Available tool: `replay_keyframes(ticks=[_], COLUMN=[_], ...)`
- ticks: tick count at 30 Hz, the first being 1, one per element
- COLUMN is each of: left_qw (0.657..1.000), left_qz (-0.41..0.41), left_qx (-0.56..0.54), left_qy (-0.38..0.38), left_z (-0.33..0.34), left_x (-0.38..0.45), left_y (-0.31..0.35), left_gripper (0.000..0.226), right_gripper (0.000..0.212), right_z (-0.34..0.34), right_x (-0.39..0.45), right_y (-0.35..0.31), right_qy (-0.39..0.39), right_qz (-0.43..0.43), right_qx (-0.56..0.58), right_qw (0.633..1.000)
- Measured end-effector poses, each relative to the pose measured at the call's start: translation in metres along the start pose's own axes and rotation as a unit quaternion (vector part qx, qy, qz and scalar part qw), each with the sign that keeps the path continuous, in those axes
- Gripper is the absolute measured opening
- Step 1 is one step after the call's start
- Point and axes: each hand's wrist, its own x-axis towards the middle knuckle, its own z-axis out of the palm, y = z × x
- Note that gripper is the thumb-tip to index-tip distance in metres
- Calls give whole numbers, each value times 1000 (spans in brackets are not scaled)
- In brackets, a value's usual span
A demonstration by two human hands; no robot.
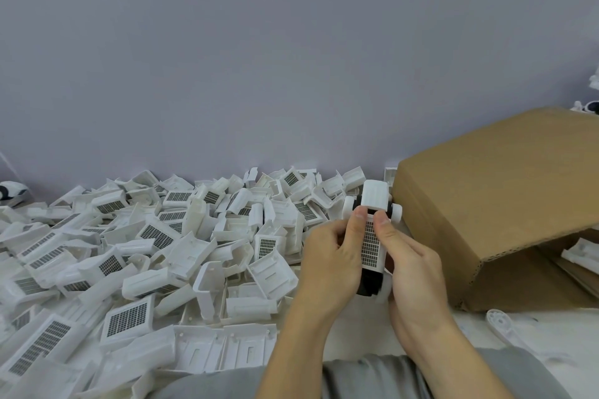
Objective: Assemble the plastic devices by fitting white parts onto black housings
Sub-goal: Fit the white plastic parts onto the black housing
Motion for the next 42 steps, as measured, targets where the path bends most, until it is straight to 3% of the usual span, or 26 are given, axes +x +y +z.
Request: replay_keyframes(ticks=[7,11,14,18,21,27,32,42], left_qw=[1000,998,994,983,989,997,997,983], left_qz=[-6,-31,-65,-108,-90,-63,-61,-121], left_qx=[-1,-45,-88,-147,-115,-21,-5,-129], left_qy=[16,16,31,27,3,34,52,50], left_z=[1,3,3,2,4,2,1,4], left_x=[0,-4,-3,-1,-2,-1,-1,-2], left_y=[3,8,9,5,4,3,4,7], left_gripper=[56,60,68,44,31,37,36,40], right_gripper=[38,44,36,29,33,33,36,36], right_z=[-1,0,2,1,-1,-1,-1,-4], right_x=[1,1,2,4,5,5,7,7], right_y=[1,4,7,10,10,13,14,14], right_qy=[-6,2,-3,8,25,13,14,-22], right_qz=[1,-8,-21,-37,-51,-38,-63,-32], right_qx=[-3,-22,-47,-76,-92,-118,-177,-68], right_qw=[1000,1000,999,996,994,992,982,997])
